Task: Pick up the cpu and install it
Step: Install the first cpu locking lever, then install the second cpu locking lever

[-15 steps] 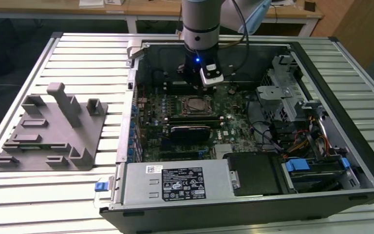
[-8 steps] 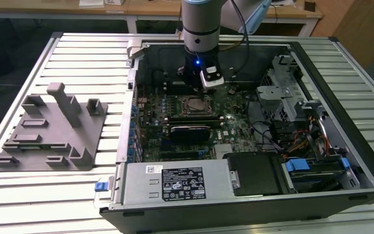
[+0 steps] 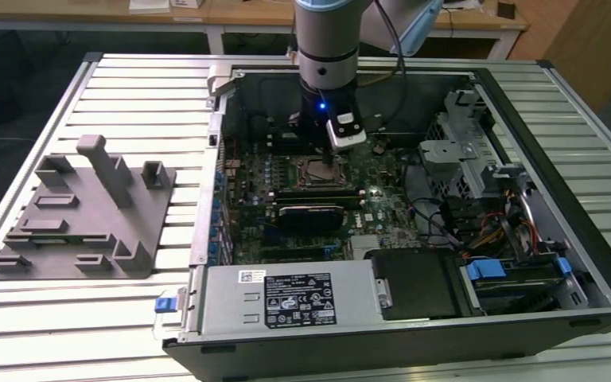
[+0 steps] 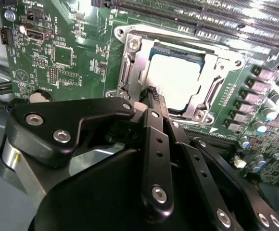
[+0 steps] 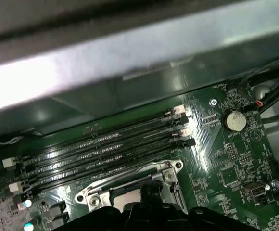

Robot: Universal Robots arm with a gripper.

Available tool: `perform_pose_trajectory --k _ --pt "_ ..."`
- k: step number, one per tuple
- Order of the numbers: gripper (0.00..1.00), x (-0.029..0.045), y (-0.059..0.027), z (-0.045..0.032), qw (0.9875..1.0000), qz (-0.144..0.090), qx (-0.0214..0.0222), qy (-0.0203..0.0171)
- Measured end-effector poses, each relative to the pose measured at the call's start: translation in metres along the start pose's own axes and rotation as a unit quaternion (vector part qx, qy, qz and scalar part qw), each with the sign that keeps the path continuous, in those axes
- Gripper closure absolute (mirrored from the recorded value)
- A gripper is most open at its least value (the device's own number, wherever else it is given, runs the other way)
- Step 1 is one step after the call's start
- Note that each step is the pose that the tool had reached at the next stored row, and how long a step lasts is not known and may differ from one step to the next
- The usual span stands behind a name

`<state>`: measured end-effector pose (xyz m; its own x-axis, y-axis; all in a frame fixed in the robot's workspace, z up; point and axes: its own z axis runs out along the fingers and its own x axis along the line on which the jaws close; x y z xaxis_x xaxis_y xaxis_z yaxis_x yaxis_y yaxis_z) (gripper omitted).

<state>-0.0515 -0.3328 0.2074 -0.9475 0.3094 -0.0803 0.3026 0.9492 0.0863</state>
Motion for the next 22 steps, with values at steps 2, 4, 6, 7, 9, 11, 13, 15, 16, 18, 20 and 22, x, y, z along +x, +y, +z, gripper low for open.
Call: perform_pose_trajectory --k 2,4,6,7,9,11,13,15,16,18,20,22 --pt "0.89 0.0000 -0.0018 0.0001 1.0000 -0.003 -0.0002 0.0003" --pt "0.89 0.0000 -0.0023 0.0007 1.0000 -0.006 0.0019 0.0012" --pt "0.89 0.0000 -0.0024 0.0010 0.9999 -0.009 0.0132 0.0035" --pt "0.89 0.0000 -0.0025 0.0012 0.9997 -0.010 0.0191 0.0052" --pt "0.89 0.0001 -0.0025 0.0016 0.9995 -0.013 0.0279 0.0080" --pt "0.89 -0.0002 -0.0035 0.0017 0.9994 -0.014 0.0301 0.0095" --pt "0.89 -0.0011 -0.0060 0.0016 0.9994 -0.015 0.0299 0.0096" --pt "0.89 -0.0017 -0.0080 0.0015 0.9994 -0.015 0.0299 0.0096" --pt "0.89 -0.0017 -0.0081 0.0015 0.9994 -0.015 0.0299 0.0096" --pt "0.89 -0.0019 -0.0085 0.0015 0.9994 -0.016 0.0298 0.0096" --pt "0.89 -0.0020 -0.0088 0.0014 0.9994 -0.016 0.0298 0.0096" --pt "0.89 -0.0020 -0.0089 0.0014 0.9994 -0.016 0.0298 0.0096"
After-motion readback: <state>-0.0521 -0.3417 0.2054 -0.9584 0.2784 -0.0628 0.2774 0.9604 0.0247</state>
